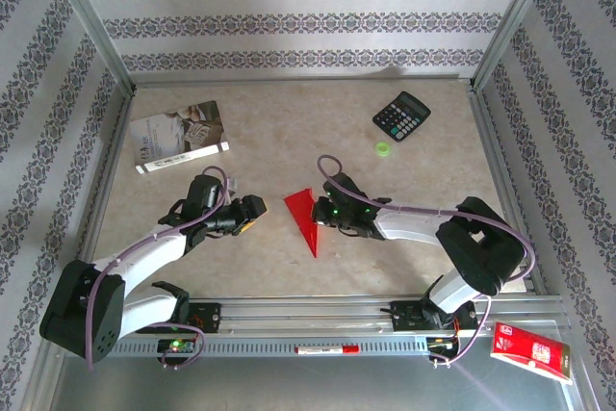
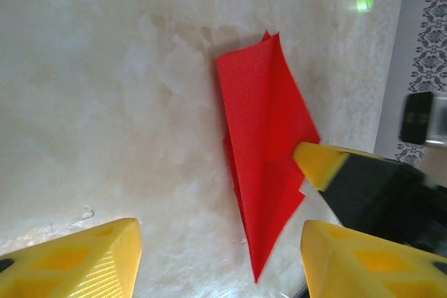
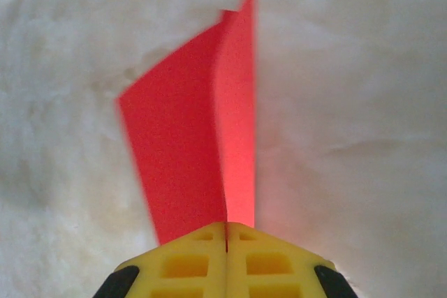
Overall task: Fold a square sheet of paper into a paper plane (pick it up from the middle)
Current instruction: Turn over the paper plane at the center of the table, then move a paper plane to the center of the table.
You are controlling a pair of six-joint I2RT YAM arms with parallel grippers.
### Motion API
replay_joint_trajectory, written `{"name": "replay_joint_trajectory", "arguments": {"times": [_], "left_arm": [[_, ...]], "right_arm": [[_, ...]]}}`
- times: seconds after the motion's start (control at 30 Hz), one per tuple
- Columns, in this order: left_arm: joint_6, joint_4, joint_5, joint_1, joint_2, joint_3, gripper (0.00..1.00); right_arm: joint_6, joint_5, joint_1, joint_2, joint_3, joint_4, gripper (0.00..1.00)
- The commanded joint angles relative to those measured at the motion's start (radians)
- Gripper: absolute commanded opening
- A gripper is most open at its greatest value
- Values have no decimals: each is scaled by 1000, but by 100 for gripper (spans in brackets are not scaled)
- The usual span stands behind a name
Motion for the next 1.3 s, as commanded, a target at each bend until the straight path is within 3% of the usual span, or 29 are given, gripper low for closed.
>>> {"name": "replay_joint_trajectory", "arguments": {"times": [0.0, 0.43, 0.73, 1.0, 1.27], "left_arm": [[-25, 68, 26, -21, 16, 10, 62], [-21, 118, 3, -172, 173, 92, 63], [16, 118, 29, -227, 450, 247, 42], [37, 104, 24, -253, 538, 298, 36], [22, 155, 16, -258, 583, 305, 20]], "right_arm": [[64, -66, -37, 2, -73, 183, 0], [45, -71, -101, -30, -186, 199, 0], [48, -58, -102, -25, -207, 209, 0], [44, -53, -103, -32, -214, 209, 0], [44, -54, -105, -33, -211, 211, 0]]}}
